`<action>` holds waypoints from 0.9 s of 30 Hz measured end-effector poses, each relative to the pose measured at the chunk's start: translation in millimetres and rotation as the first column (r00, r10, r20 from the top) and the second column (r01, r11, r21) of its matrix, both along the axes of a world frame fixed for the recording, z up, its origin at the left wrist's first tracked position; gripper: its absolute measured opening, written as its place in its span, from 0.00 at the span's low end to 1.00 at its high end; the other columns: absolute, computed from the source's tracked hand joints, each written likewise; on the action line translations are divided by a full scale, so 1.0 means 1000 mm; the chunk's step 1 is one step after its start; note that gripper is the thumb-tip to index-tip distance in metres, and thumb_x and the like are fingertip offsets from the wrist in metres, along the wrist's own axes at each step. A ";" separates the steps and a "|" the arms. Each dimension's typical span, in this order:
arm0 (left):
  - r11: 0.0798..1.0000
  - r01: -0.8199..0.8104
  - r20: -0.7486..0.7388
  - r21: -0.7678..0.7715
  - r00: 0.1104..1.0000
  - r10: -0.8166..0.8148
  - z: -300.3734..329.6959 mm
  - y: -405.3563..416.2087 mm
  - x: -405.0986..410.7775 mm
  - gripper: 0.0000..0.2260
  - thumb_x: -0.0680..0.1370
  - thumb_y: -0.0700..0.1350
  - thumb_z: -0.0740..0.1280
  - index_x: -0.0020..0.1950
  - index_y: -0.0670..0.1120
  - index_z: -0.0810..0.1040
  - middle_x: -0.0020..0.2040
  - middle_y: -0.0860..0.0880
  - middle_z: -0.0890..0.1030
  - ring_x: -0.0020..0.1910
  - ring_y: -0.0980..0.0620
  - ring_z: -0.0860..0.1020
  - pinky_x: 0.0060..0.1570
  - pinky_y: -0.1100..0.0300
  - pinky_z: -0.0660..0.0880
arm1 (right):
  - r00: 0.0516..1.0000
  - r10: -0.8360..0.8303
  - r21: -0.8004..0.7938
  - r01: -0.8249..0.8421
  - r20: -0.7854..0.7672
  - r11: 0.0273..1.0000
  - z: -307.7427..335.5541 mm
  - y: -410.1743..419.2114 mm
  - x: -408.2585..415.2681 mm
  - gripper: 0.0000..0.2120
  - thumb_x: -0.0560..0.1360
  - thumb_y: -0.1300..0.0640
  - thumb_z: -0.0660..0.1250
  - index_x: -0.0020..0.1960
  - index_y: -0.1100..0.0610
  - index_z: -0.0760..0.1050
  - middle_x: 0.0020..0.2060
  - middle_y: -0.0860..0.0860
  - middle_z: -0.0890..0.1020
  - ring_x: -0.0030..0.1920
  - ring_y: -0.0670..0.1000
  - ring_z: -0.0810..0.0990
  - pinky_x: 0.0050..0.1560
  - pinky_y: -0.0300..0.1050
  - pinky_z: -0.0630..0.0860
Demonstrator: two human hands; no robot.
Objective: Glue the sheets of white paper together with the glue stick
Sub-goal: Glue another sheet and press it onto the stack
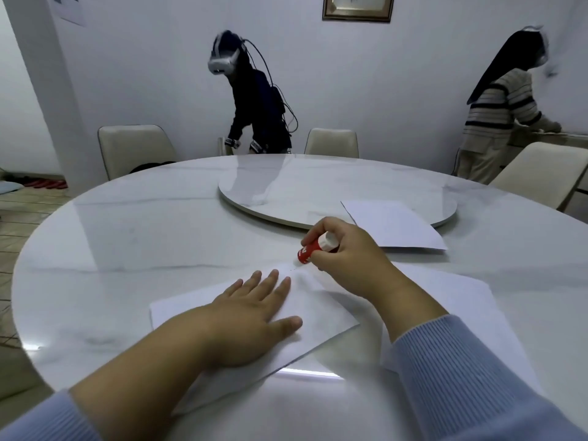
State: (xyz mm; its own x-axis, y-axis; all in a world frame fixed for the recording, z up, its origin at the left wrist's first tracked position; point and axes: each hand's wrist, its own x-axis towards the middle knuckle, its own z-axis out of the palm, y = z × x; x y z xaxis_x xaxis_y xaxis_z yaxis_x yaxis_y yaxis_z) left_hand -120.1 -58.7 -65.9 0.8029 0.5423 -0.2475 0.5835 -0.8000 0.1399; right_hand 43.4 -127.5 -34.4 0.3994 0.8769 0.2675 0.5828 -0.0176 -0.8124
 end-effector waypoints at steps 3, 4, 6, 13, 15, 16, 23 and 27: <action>0.999 -0.019 0.059 0.033 0.998 0.017 -0.004 -0.005 0.000 0.31 0.78 0.63 0.46 0.76 0.55 0.37 0.77 0.56 0.36 0.76 0.57 0.36 0.74 0.58 0.37 | 0.998 0.038 -0.060 -0.035 0.047 0.998 -0.002 0.001 -0.001 0.06 0.70 0.60 0.68 0.46 0.52 0.79 0.42 0.50 0.83 0.40 0.49 0.77 0.39 0.38 0.73; 0.999 -0.021 0.064 0.042 0.998 0.019 -0.004 -0.005 0.000 0.31 0.78 0.63 0.46 0.76 0.54 0.37 0.77 0.56 0.36 0.76 0.57 0.36 0.74 0.59 0.38 | 0.997 0.040 -0.072 -0.035 0.071 0.997 -0.003 0.001 -0.001 0.05 0.70 0.59 0.69 0.45 0.52 0.79 0.44 0.52 0.83 0.40 0.50 0.77 0.39 0.38 0.72; 0.999 -0.023 0.060 0.045 0.998 0.020 -0.004 -0.006 0.000 0.31 0.78 0.63 0.46 0.76 0.54 0.37 0.77 0.56 0.36 0.76 0.57 0.36 0.74 0.59 0.37 | 0.994 0.049 -0.092 -0.040 0.098 0.995 -0.002 0.000 0.001 0.04 0.68 0.57 0.70 0.43 0.52 0.79 0.41 0.56 0.83 0.35 0.49 0.72 0.36 0.40 0.69; 0.999 -0.022 0.043 0.044 0.999 0.021 -0.002 -0.005 0.001 0.31 0.78 0.64 0.46 0.76 0.55 0.37 0.77 0.55 0.35 0.76 0.56 0.36 0.74 0.58 0.38 | 0.993 0.068 -0.110 -0.057 0.092 0.992 0.004 -0.004 0.008 0.04 0.63 0.55 0.69 0.39 0.51 0.79 0.32 0.53 0.75 0.32 0.50 0.68 0.37 0.44 0.68; 0.999 -0.023 0.047 0.047 0.999 0.021 -0.002 -0.005 0.000 0.31 0.78 0.64 0.46 0.76 0.55 0.37 0.77 0.55 0.36 0.76 0.56 0.36 0.74 0.58 0.38 | 0.993 0.072 -0.067 -0.066 0.091 0.996 0.005 -0.004 0.006 0.10 0.59 0.49 0.68 0.39 0.51 0.79 0.38 0.59 0.81 0.34 0.54 0.70 0.38 0.49 0.74; 0.999 -0.023 0.048 0.048 0.999 0.021 -0.003 -0.005 0.000 0.31 0.78 0.64 0.46 0.76 0.54 0.37 0.77 0.55 0.36 0.76 0.56 0.36 0.74 0.58 0.38 | 0.994 0.071 -0.021 -0.070 0.081 0.997 0.006 -0.004 0.005 0.14 0.57 0.47 0.66 0.40 0.51 0.79 0.42 0.61 0.82 0.35 0.56 0.71 0.40 0.52 0.76; 0.998 -0.021 0.049 0.062 0.999 0.018 -0.003 -0.005 0.001 0.31 0.78 0.63 0.46 0.76 0.54 0.37 0.77 0.55 0.36 0.76 0.56 0.36 0.74 0.59 0.38 | 0.994 0.081 -0.017 -0.080 0.075 0.997 0.007 -0.005 0.008 0.08 0.58 0.53 0.66 0.37 0.53 0.78 0.45 0.59 0.83 0.42 0.60 0.78 0.49 0.60 0.78; 0.998 -0.022 0.045 0.052 0.999 0.019 -0.003 -0.006 0.001 0.32 0.78 0.64 0.46 0.76 0.54 0.37 0.77 0.55 0.35 0.76 0.56 0.36 0.73 0.59 0.38 | 0.984 0.117 -0.207 -0.088 0.132 0.974 0.007 -0.007 0.014 0.07 0.60 0.56 0.65 0.36 0.54 0.79 0.42 0.57 0.85 0.45 0.59 0.81 0.48 0.54 0.79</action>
